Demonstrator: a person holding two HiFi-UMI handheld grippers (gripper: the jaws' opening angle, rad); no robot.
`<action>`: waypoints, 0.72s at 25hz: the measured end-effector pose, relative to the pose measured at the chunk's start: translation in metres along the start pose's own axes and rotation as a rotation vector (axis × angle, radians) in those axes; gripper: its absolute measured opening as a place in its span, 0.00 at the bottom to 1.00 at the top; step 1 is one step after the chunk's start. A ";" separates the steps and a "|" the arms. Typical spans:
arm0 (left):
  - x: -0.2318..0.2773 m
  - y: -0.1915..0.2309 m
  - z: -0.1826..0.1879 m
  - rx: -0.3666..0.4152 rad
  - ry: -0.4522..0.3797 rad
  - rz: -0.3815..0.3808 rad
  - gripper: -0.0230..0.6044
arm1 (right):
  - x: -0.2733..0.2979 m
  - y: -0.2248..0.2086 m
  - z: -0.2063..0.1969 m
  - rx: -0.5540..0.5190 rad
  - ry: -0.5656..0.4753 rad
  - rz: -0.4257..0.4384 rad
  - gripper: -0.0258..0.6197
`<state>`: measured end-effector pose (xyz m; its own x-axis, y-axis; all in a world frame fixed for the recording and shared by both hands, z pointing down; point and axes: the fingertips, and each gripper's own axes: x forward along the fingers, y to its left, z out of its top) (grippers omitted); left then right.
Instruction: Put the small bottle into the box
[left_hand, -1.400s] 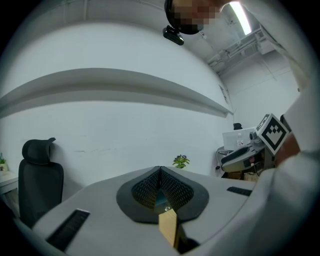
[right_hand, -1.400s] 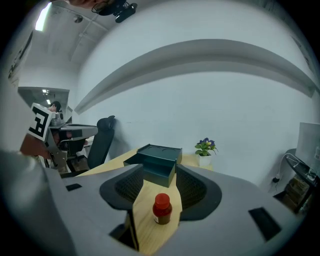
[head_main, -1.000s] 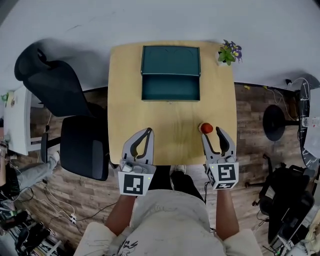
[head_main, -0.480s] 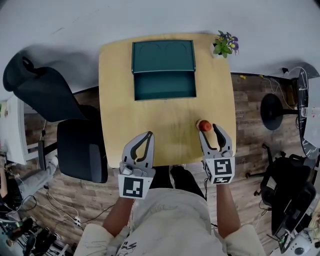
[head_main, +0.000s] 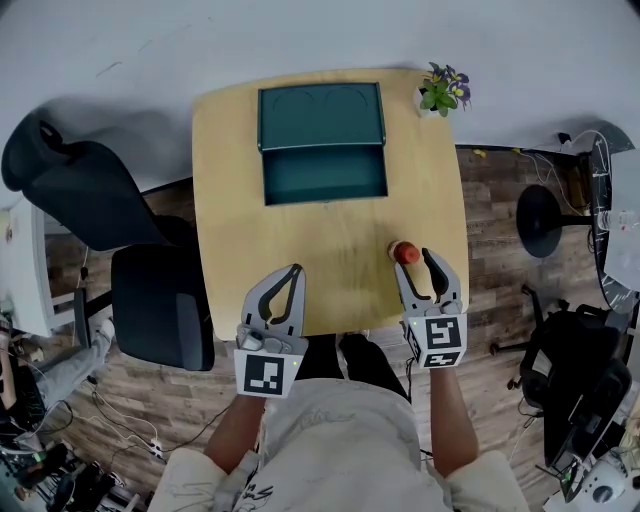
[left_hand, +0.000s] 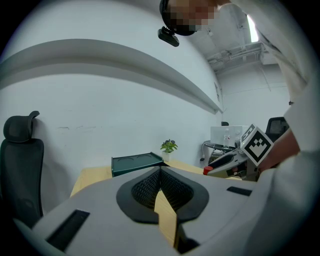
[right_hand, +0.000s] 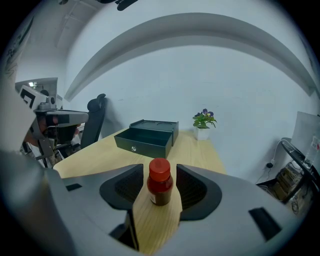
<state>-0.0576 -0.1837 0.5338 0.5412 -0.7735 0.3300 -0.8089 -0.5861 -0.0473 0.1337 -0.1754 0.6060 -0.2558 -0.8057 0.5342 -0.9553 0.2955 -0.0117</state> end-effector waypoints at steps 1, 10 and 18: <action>0.000 0.000 0.000 0.002 0.000 -0.001 0.05 | 0.000 0.000 0.000 0.001 -0.001 0.000 0.38; 0.003 0.003 -0.001 -0.031 -0.009 -0.006 0.05 | 0.003 0.000 -0.002 -0.041 0.037 -0.028 0.29; 0.008 0.006 0.000 -0.034 -0.020 -0.011 0.05 | 0.004 0.001 -0.001 -0.039 0.034 -0.029 0.27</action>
<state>-0.0579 -0.1930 0.5357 0.5544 -0.7716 0.3118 -0.8098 -0.5866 -0.0115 0.1318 -0.1782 0.6092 -0.2224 -0.7963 0.5626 -0.9554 0.2930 0.0370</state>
